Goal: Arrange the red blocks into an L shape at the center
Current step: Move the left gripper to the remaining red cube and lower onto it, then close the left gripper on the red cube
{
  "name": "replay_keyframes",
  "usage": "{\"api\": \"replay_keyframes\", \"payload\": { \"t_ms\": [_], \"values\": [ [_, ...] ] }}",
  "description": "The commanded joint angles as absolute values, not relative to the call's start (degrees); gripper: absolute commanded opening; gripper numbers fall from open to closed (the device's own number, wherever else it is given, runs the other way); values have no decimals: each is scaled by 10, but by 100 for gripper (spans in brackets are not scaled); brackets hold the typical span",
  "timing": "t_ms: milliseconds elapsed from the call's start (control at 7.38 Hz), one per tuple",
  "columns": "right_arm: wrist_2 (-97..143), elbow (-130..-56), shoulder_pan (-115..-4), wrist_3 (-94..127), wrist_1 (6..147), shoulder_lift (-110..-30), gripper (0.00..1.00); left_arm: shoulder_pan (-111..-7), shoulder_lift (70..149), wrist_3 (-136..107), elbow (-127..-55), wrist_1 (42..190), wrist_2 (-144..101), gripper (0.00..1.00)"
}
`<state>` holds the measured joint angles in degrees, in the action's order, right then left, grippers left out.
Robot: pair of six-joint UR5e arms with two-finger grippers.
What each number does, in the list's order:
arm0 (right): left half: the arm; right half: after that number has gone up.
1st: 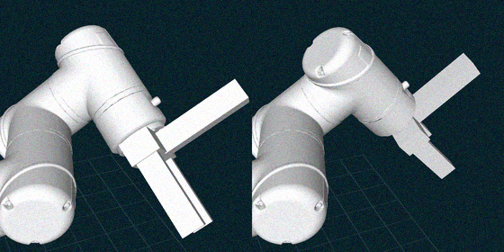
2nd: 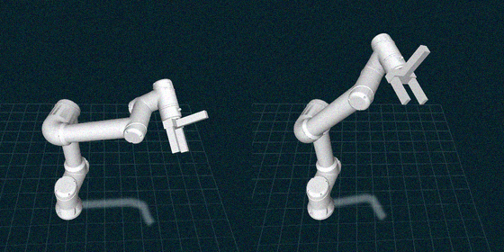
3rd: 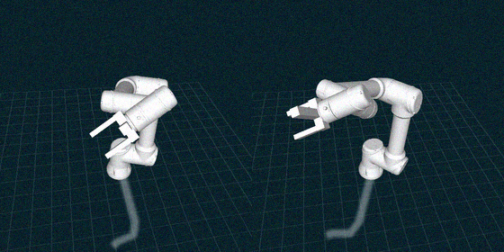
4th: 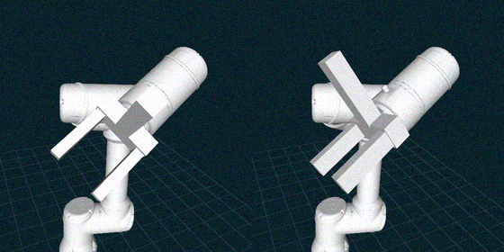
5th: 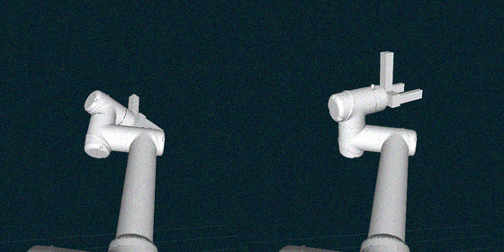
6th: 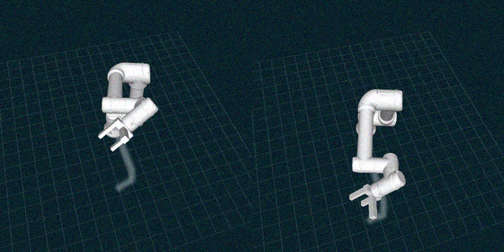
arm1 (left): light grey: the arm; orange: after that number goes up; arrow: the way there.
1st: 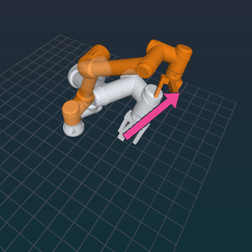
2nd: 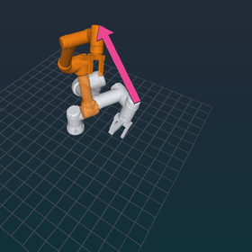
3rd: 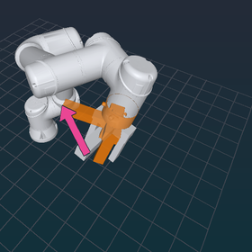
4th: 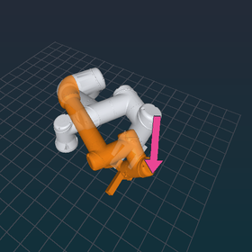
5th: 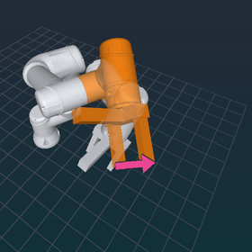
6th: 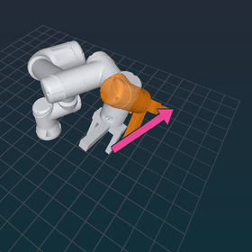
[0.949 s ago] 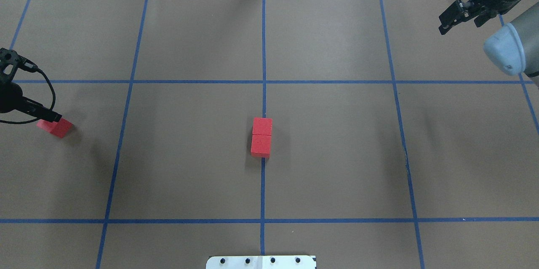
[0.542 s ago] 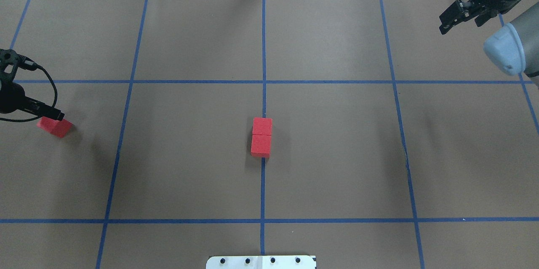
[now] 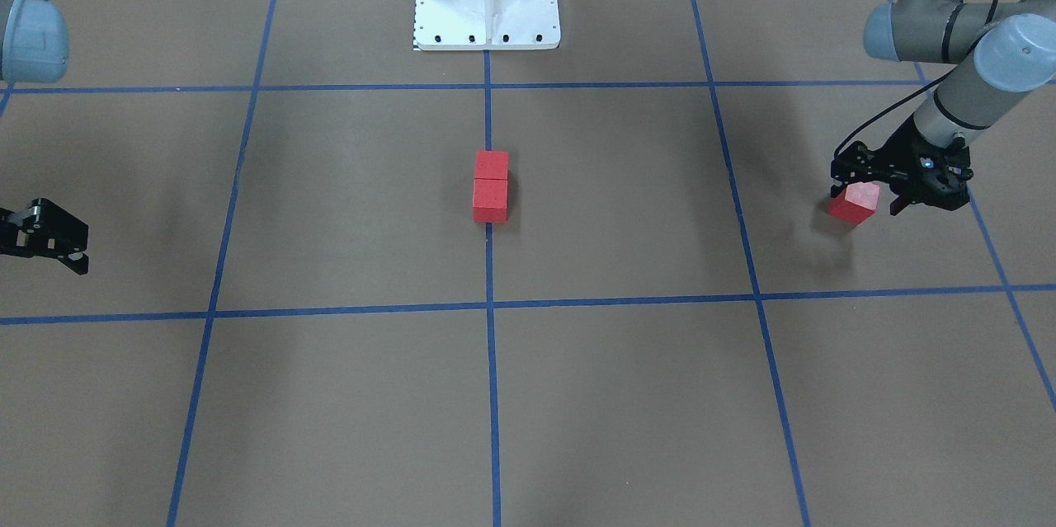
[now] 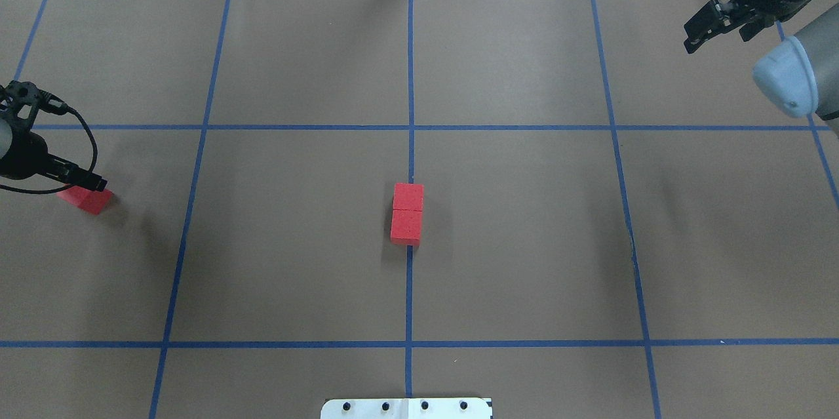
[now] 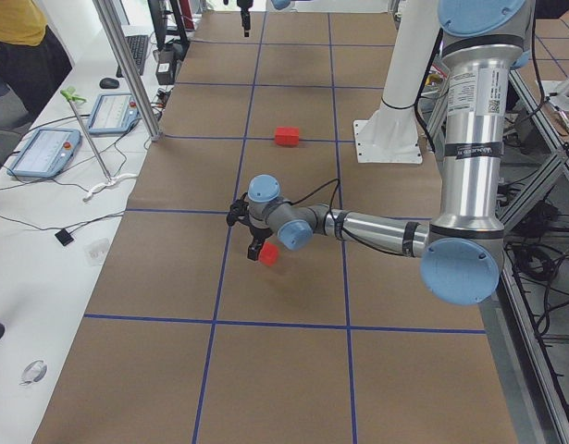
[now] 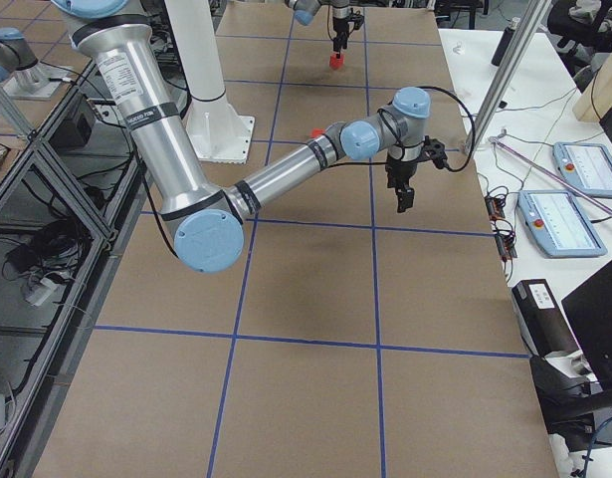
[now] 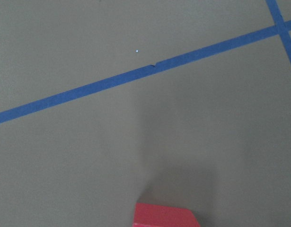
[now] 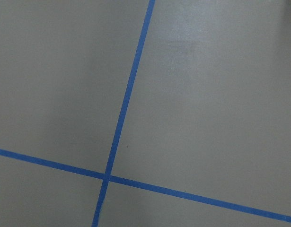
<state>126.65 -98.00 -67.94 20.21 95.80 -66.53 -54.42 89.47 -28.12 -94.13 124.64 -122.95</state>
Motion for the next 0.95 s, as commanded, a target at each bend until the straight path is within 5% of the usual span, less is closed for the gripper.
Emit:
{"api": "replay_keyframes", "payload": {
  "t_ms": [0, 813],
  "values": [
    [1267, -980, -679, 202, 958, -665, 100, -529, 893, -265, -940, 1249, -1228, 100],
    [1267, -980, -679, 202, 958, -665, 100, -514, 890, -265, -926, 1249, -1215, 97]
  ]
}}
